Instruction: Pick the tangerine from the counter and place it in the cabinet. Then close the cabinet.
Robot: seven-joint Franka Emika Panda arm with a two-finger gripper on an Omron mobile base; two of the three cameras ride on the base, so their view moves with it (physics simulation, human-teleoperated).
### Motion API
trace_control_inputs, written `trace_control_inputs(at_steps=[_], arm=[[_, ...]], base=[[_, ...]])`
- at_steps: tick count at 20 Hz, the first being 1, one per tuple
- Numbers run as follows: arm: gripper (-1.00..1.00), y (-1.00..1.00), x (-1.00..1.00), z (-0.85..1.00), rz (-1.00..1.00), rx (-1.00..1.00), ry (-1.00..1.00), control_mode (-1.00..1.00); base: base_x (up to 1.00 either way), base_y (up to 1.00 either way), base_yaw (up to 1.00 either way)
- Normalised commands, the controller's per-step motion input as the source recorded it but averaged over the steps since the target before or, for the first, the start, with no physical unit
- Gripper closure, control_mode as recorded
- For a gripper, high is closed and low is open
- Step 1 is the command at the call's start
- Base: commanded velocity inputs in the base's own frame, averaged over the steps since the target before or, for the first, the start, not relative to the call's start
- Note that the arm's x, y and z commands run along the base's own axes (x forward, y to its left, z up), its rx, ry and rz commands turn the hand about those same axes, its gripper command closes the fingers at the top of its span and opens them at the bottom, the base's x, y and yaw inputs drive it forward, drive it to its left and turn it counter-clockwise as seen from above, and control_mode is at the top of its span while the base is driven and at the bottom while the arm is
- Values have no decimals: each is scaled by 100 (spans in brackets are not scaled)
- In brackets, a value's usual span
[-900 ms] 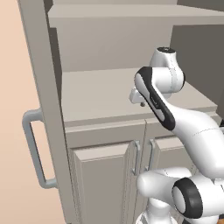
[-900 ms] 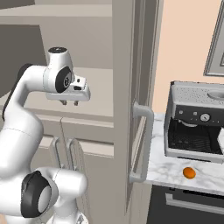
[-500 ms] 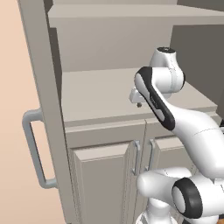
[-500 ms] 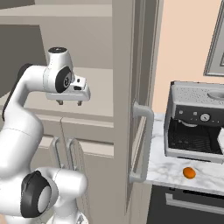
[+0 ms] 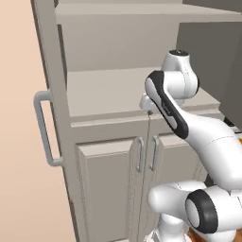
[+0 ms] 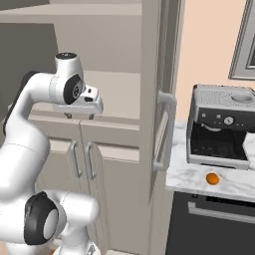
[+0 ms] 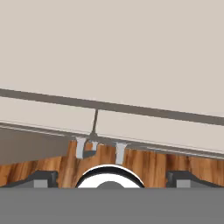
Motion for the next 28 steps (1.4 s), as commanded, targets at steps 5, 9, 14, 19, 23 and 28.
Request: trace_control_inputs(at_steps=[5, 9, 14, 19, 23, 28], arm=[[-100, 0, 0, 0, 0, 0, 0, 100], [-100, 0, 0, 0, 0, 0, 0, 100], [-100, 0, 0, 0, 0, 0, 0, 100], [-100, 0, 0, 0, 0, 0, 0, 100], [-100, 0, 0, 0, 0, 0, 0, 100], [-100, 0, 0, 0, 0, 0, 0, 100]], base=[[-72, 0, 0], [-65, 0, 0], [-66, 0, 0], [-70, -1, 0], [-49, -19, -2], [-33, -47, -1]])
